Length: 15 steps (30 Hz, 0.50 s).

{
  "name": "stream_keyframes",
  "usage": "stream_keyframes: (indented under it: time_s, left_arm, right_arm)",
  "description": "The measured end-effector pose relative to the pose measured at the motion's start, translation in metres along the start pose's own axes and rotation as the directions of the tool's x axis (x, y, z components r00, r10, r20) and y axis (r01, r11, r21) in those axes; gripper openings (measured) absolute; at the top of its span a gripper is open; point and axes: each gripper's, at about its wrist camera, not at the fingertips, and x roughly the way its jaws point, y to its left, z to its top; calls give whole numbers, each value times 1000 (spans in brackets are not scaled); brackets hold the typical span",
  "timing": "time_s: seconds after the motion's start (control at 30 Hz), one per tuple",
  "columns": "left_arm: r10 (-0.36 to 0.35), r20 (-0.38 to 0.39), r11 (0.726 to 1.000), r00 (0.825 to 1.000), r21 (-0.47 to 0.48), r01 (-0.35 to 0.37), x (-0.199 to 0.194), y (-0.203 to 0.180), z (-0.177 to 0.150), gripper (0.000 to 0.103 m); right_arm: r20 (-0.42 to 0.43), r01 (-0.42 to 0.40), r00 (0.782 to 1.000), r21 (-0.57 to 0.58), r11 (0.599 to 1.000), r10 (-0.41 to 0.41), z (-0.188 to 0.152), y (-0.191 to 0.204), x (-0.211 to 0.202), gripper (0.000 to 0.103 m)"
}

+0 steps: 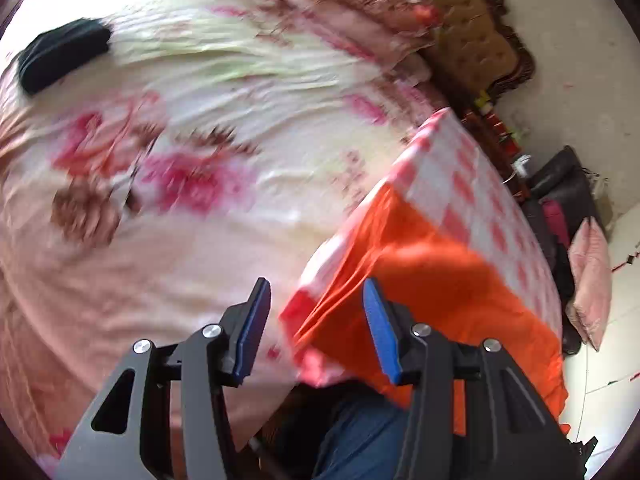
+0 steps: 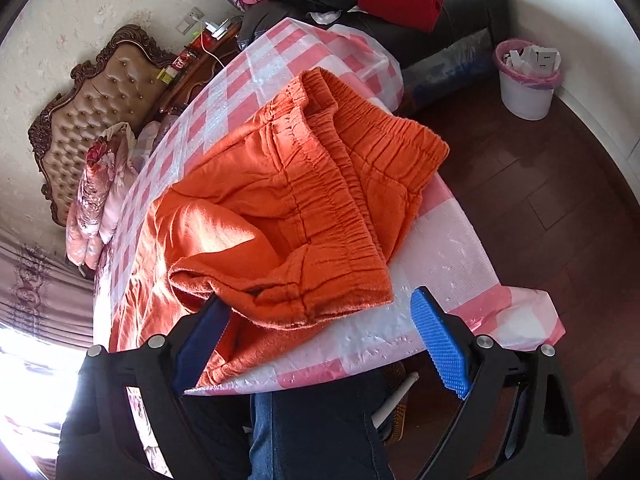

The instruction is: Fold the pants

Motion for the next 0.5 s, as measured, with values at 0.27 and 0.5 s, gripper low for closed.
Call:
stream_keyframes:
  time_s: [0.27,0.5]
  left_arm:
    - [82,18,886,996,456,-81,66,-90,35,30]
    - [174,3,811,985,567,-145,102,-96,24,21]
  right_arm:
    - [-3,32,999,7,999,-32,-2,1,2,89]
    - [-13,44,999,14,999,-44,-2,-1,6,89]
